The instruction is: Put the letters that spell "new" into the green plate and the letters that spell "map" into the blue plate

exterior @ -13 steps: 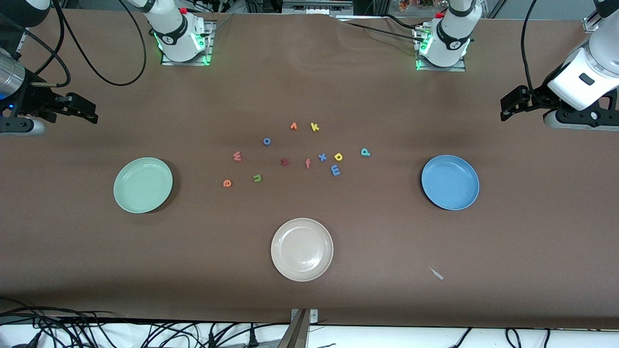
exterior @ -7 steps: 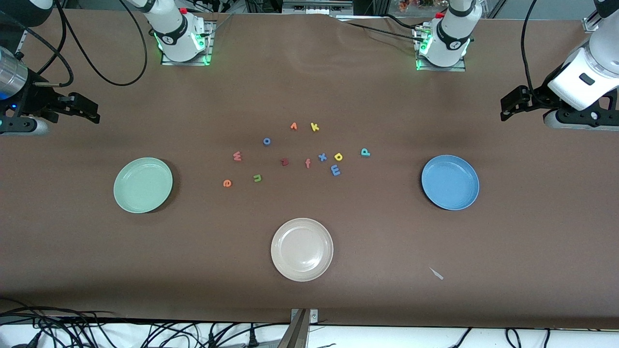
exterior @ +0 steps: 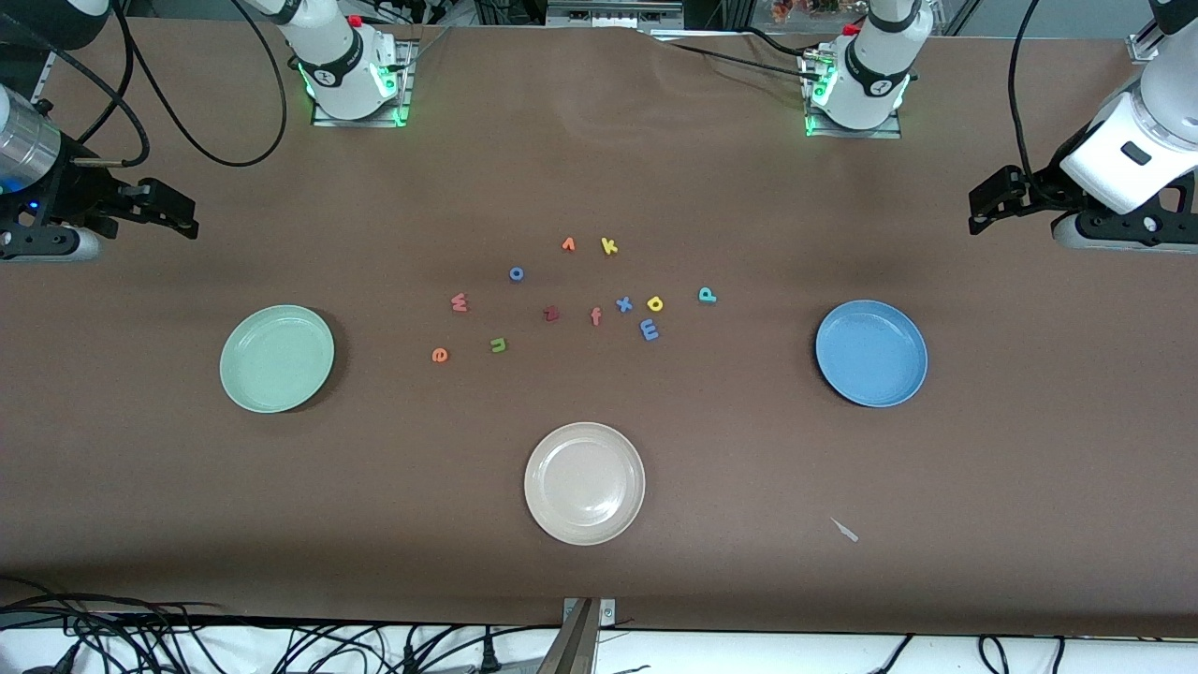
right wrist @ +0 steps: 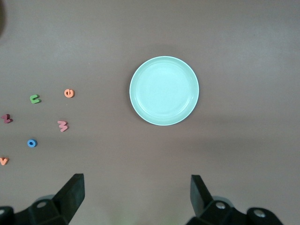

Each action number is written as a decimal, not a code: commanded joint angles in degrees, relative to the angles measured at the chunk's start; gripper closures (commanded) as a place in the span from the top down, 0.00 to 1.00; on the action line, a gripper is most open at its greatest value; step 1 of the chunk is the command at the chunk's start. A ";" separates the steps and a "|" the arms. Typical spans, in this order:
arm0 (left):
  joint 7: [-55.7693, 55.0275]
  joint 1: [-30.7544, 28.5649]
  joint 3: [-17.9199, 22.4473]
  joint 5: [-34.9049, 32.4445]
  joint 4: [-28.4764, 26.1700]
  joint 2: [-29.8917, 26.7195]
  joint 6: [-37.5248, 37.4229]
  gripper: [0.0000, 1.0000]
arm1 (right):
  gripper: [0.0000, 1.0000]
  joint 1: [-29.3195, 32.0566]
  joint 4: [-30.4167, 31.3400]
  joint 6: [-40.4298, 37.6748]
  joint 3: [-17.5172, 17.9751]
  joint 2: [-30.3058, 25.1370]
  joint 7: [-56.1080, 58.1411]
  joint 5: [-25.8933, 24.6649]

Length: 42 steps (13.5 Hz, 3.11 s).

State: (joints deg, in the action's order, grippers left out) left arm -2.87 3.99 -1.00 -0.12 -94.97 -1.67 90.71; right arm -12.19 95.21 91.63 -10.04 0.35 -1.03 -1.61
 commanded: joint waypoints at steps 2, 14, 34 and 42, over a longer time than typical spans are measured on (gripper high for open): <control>1.47 -0.30 0.13 0.30 1.45 0.53 -1.50 1.00 | 1.00 -0.56 -0.82 -0.40 -0.07 -0.09 0.68 -0.85; 1.47 -0.21 0.13 0.56 1.54 0.53 -1.77 1.00 | 1.00 -0.56 -0.73 -0.49 -0.24 -0.18 0.76 -0.76; 1.29 1.46 -0.05 0.65 1.45 3.24 -1.77 1.00 | 1.00 -0.56 -0.64 -0.66 -0.24 -0.18 0.76 -0.76; -3.69 10.51 -0.66 2.92 8.80 20.36 -0.19 1.00 | 1.00 -0.56 -0.38 -0.05 -0.33 0.00 -0.20 -0.41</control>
State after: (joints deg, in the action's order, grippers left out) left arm -4.10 12.76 -1.96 0.91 -93.30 11.62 91.09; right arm -12.35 95.18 91.61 -10.14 0.36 -1.06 -1.61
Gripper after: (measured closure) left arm 0.000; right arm 0.000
